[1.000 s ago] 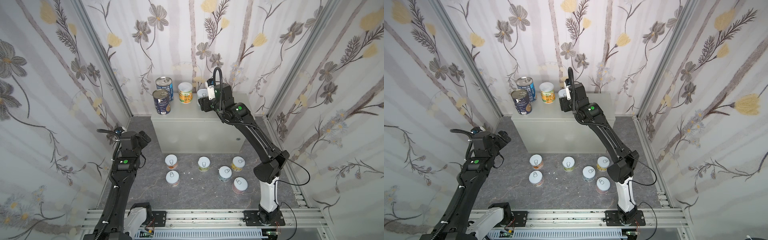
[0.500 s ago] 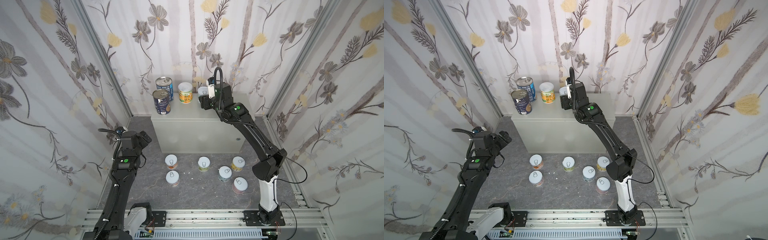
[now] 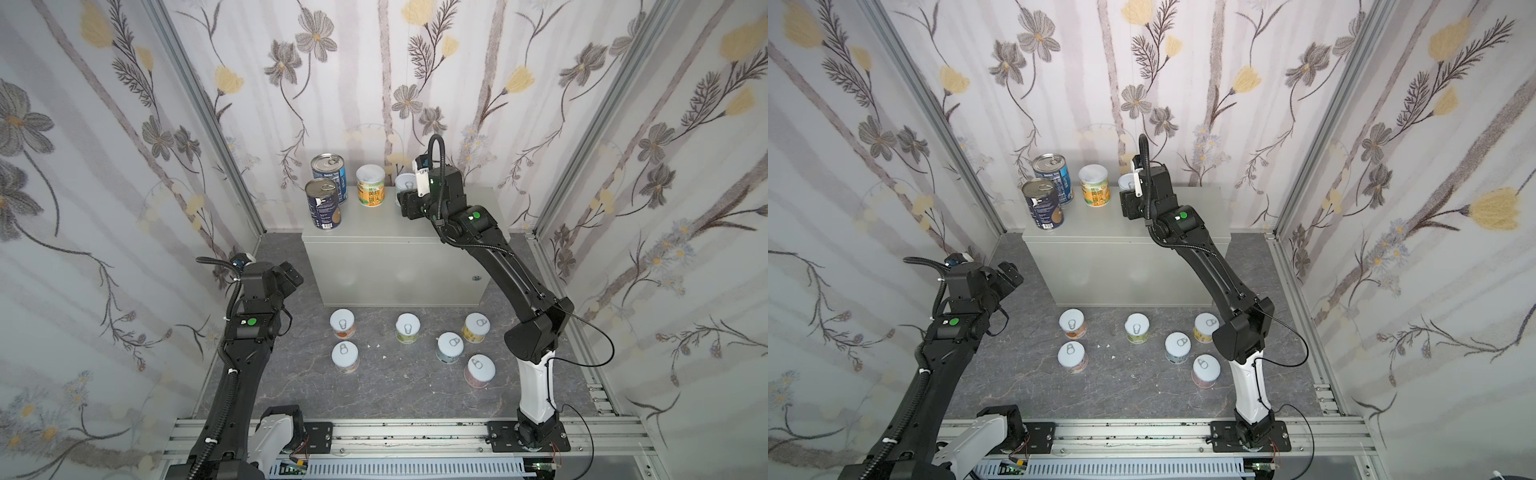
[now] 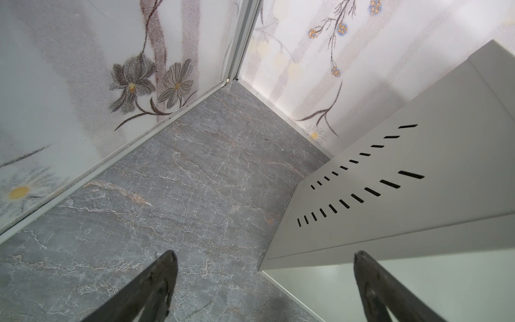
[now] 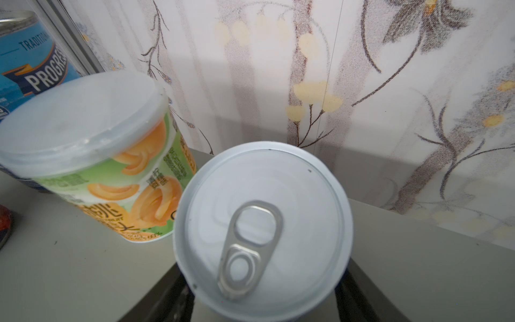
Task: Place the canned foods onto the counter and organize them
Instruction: 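Lower the held can onto the cabinet top next to the peach can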
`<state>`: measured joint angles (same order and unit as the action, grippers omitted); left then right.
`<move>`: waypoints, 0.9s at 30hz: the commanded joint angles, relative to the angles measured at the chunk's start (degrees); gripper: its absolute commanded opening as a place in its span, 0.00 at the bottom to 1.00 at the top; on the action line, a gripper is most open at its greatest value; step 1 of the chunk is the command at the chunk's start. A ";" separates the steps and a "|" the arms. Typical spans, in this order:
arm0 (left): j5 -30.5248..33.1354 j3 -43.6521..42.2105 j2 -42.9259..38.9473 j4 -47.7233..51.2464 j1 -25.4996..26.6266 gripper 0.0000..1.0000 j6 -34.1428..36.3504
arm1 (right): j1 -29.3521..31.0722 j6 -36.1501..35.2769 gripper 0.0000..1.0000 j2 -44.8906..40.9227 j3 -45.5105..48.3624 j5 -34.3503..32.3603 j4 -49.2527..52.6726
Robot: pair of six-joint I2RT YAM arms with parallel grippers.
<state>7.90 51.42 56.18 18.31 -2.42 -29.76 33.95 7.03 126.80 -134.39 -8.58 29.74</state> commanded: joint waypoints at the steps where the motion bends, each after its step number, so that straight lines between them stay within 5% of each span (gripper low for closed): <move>1: 0.36 0.30 -0.28 -0.24 0.00 1.00 0.12 | -0.05 0.88 0.72 -0.33 0.09 -1.07 -0.82; 27: 0.18 0.31 -0.20 -0.22 -0.05 1.00 0.04 | 0.23 0.09 0.75 -0.66 0.09 -0.69 -0.90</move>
<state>7.88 51.42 56.07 18.31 -2.42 -29.76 34.11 7.44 126.41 -134.39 -10.44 30.52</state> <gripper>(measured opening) 0.997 0.748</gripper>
